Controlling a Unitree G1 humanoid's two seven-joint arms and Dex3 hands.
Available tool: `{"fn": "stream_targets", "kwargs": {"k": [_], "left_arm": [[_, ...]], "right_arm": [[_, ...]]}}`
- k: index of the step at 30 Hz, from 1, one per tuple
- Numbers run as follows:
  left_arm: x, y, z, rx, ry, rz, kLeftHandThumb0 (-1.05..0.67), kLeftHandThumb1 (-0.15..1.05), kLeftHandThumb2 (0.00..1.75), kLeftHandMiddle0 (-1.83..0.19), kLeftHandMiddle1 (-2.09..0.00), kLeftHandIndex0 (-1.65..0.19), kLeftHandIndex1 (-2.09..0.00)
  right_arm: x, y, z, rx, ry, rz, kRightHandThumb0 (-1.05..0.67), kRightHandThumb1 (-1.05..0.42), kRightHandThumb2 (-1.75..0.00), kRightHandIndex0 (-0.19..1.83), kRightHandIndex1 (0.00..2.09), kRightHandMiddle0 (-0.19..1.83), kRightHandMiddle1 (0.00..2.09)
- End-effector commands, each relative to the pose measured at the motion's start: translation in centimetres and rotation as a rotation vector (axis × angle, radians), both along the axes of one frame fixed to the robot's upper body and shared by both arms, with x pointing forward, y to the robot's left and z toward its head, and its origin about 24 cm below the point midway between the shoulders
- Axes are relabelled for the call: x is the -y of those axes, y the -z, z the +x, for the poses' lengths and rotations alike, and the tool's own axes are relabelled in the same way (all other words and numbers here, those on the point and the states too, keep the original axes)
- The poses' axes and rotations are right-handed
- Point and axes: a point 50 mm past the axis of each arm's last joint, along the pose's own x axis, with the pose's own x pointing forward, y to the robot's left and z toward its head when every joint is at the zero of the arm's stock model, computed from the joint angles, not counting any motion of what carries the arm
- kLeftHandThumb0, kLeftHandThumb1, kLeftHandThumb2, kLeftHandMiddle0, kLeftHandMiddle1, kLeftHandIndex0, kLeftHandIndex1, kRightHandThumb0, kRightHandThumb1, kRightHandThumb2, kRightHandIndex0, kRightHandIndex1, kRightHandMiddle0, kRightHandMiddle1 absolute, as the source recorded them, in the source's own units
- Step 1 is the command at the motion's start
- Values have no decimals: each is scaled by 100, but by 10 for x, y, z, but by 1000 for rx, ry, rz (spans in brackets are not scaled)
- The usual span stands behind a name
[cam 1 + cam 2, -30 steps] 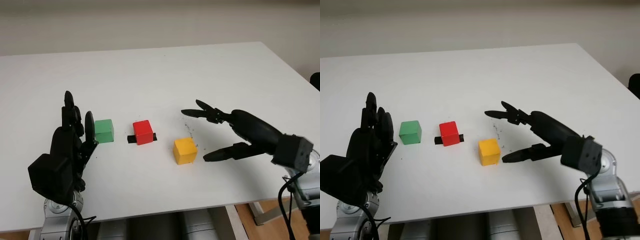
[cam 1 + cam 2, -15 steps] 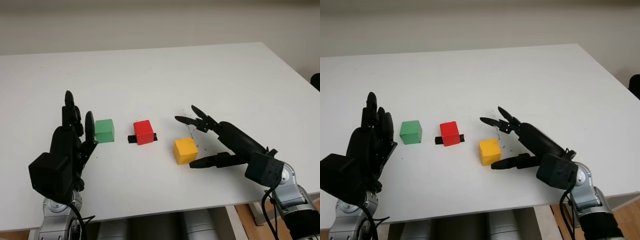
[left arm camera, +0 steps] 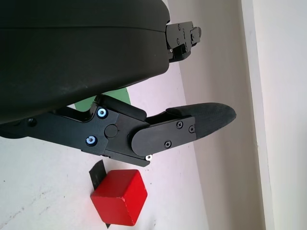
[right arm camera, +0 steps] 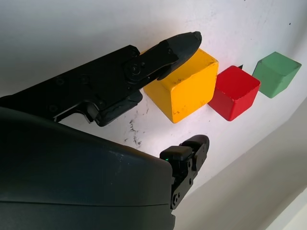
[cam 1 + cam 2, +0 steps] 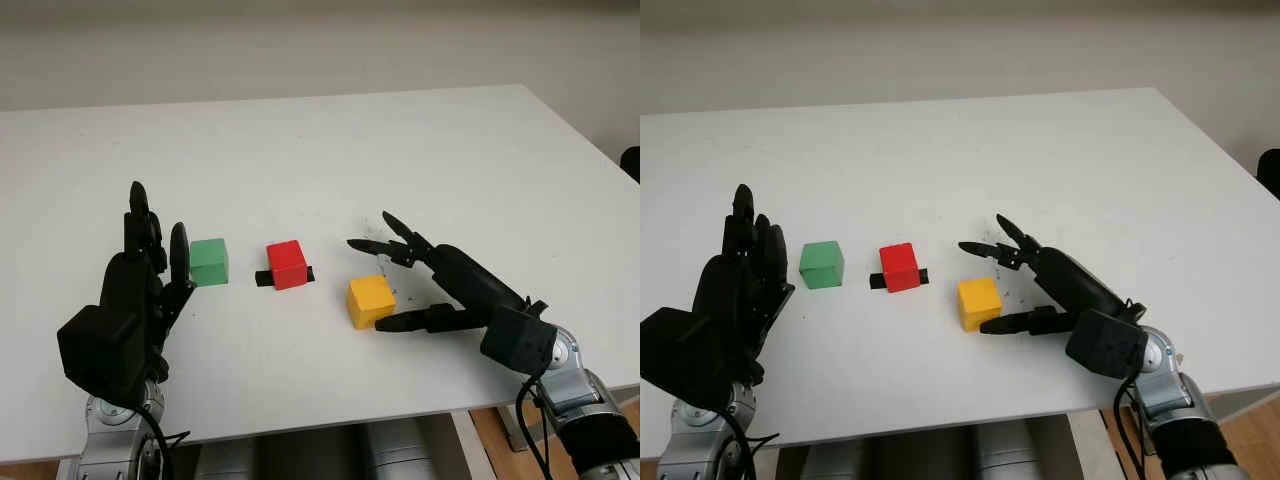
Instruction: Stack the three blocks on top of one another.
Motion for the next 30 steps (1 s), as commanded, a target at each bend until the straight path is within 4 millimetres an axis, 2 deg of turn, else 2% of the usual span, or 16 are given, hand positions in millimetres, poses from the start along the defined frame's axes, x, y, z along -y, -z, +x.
{"fn": "stream_targets", "kwargs": {"k": [1,16,17,20,22,25,30], "left_arm": [[0,-5,-1,22,-2,5,-67,105,63,13,-5,15,-5],[1,-4,-1,27,-5,-4,-67,105,63,14,-5,15,-5],[1,-4,-1,29,-6,-3,-67,105,63,14,-5,15,-5],[1,-4,-1,30,-7,-4,-67,105,63,14,-5,15,-5],[2,-4,-1,29,-8,-2,-67,105,63,14,-5,15,-5],[2,-4,-1,32,-5,-7,-67,105,63,14,-5,15,-5],[1,-4,-2,31,-12,-5,-67,105,63,13,-6,14,-6]], "right_arm": [[-3,-5,4,33,-13,-17,-61,-84,-5,-3,7,50,22],[-5,-1,3,25,-40,-57,-57,-88,-6,-1,6,47,33],[-5,-1,2,24,-39,-56,-56,-88,-6,0,6,46,39],[-5,0,2,40,-28,-61,-52,-88,-5,3,6,31,84],[-5,0,2,63,-17,-69,-45,-91,-6,10,7,30,118],[-5,0,2,84,-6,-79,-40,-94,-6,15,8,32,138],[-3,2,4,85,12,-91,-40,-98,-6,19,8,32,152]]}}
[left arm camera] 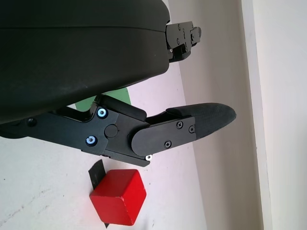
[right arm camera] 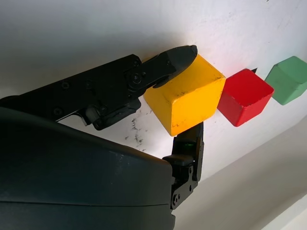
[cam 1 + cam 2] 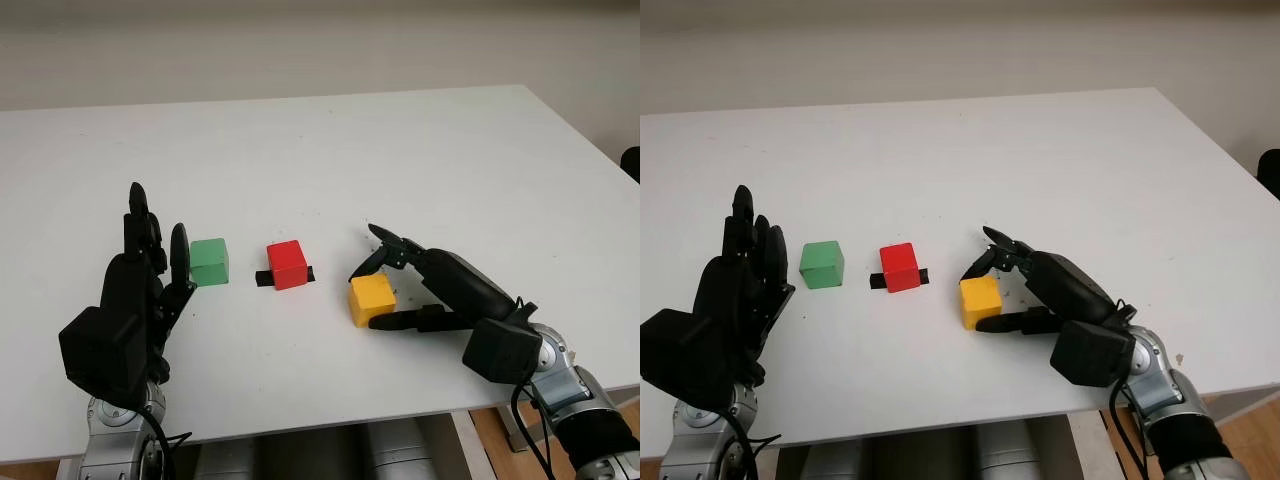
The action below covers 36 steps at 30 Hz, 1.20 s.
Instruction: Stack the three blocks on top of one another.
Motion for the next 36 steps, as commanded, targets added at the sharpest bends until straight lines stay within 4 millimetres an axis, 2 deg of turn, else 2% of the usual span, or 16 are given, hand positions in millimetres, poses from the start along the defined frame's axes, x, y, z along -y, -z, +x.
{"fn": "stream_targets", "kwargs": {"k": [1,10,17,26,36], "left_arm": [[0,-5,-1,27,-3,7,-67,105,63,13,-6,14,-6],[-1,-4,-1,24,-2,12,-66,105,64,13,-5,14,-5],[-1,-4,-1,22,-4,22,-66,105,64,13,-6,14,-6],[0,-3,-1,19,-6,13,-66,105,63,14,-5,15,-5],[2,-4,1,26,-9,21,-66,105,65,14,-5,15,-5]], "right_arm": [[3,-3,3,15,6,-7,-40,-98,-6,20,8,32,152],[7,-3,9,2,52,7,-44,-98,-5,22,8,32,151],[-3,-4,16,-113,75,160,-44,-95,-5,23,7,36,144],[-25,-37,36,-158,-42,267,-51,-94,-5,19,5,42,148],[-48,-80,63,-169,-172,246,-59,-92,-5,23,7,48,151]]}}
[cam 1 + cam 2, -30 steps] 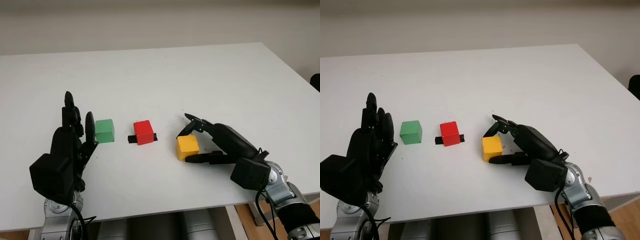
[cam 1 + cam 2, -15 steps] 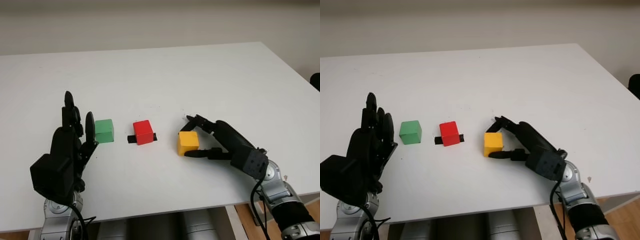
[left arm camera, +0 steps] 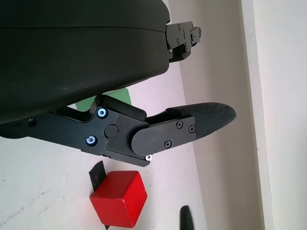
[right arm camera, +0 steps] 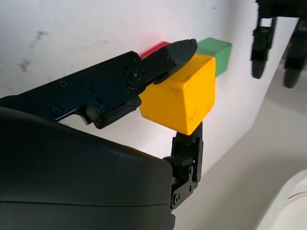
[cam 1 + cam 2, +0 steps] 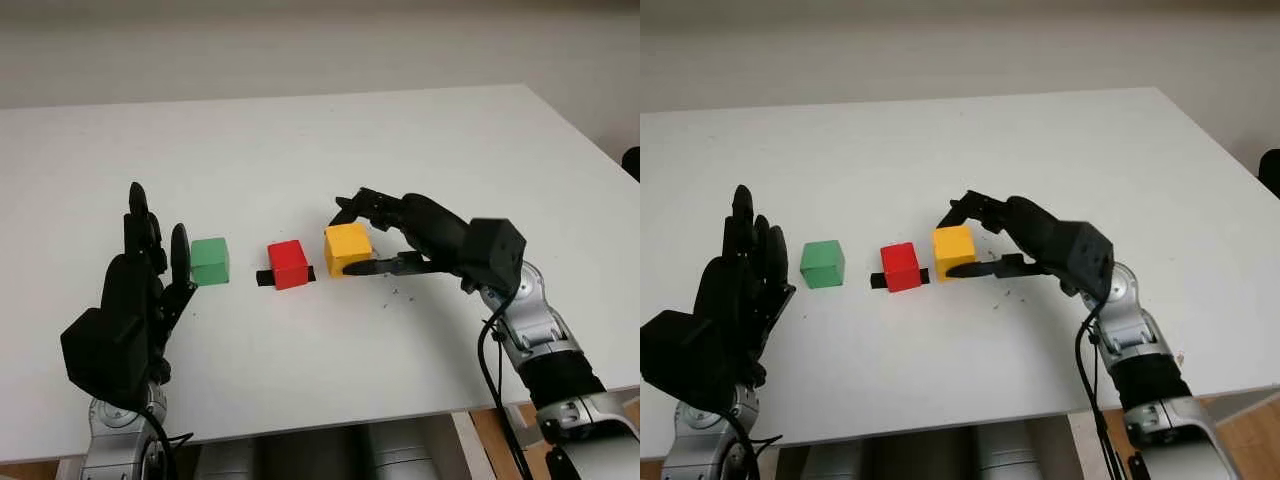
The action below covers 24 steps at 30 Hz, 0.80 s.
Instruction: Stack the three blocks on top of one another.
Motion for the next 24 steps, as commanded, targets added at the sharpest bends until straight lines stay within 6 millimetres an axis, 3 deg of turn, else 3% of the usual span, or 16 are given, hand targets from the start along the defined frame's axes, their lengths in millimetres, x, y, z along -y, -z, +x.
{"fn": "stream_targets", "kwargs": {"k": [1,11,24], "left_arm": [[1,-4,1,25,1,8,-66,105,65,14,-5,15,-5],[-1,-6,1,29,-4,10,-67,105,64,13,-6,15,-6],[-2,-6,1,32,-9,12,-67,105,64,13,-5,14,-5]], "right_arm": [[-8,-16,7,41,-30,14,-59,-92,-5,24,7,48,151],[-43,-25,28,25,-79,-4,-57,-90,-5,23,6,48,149],[-71,-4,37,-132,-74,74,-54,-89,-5,23,5,49,149]]}}
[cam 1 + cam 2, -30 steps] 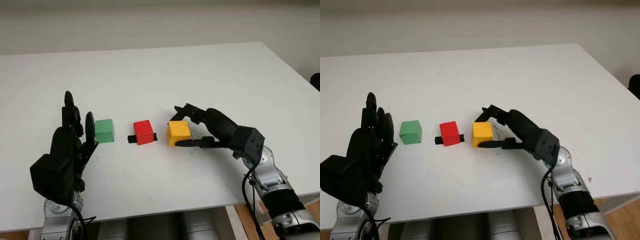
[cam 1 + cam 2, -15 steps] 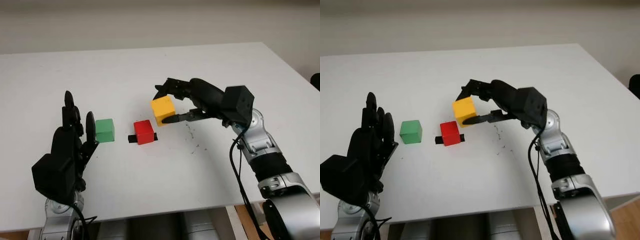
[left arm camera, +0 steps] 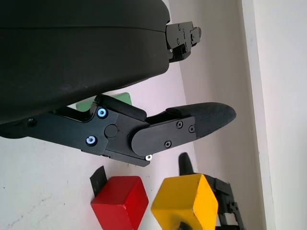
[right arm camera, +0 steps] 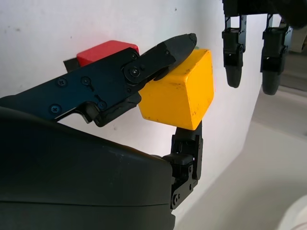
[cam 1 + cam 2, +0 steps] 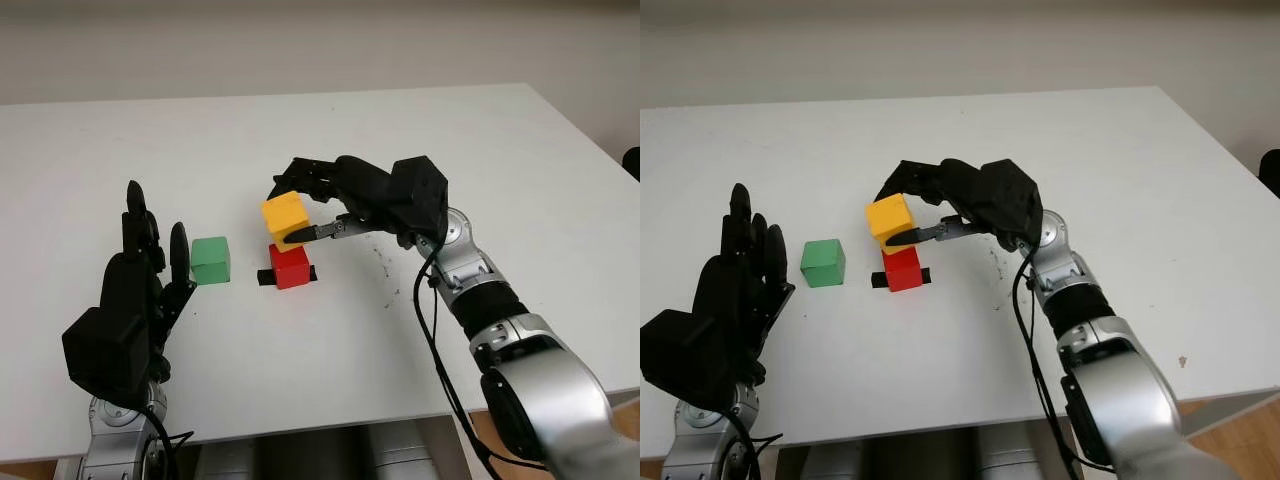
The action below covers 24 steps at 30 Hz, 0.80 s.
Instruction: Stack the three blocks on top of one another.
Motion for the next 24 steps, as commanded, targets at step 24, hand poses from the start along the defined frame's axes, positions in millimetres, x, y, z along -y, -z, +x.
{"fn": "stream_targets", "kwargs": {"k": [24], "left_arm": [[-1,-4,-1,22,3,-6,-67,105,63,14,-5,15,-5]], "right_arm": [[-1,18,4,-75,58,-46,-55,-90,-5,24,6,47,151]]}}
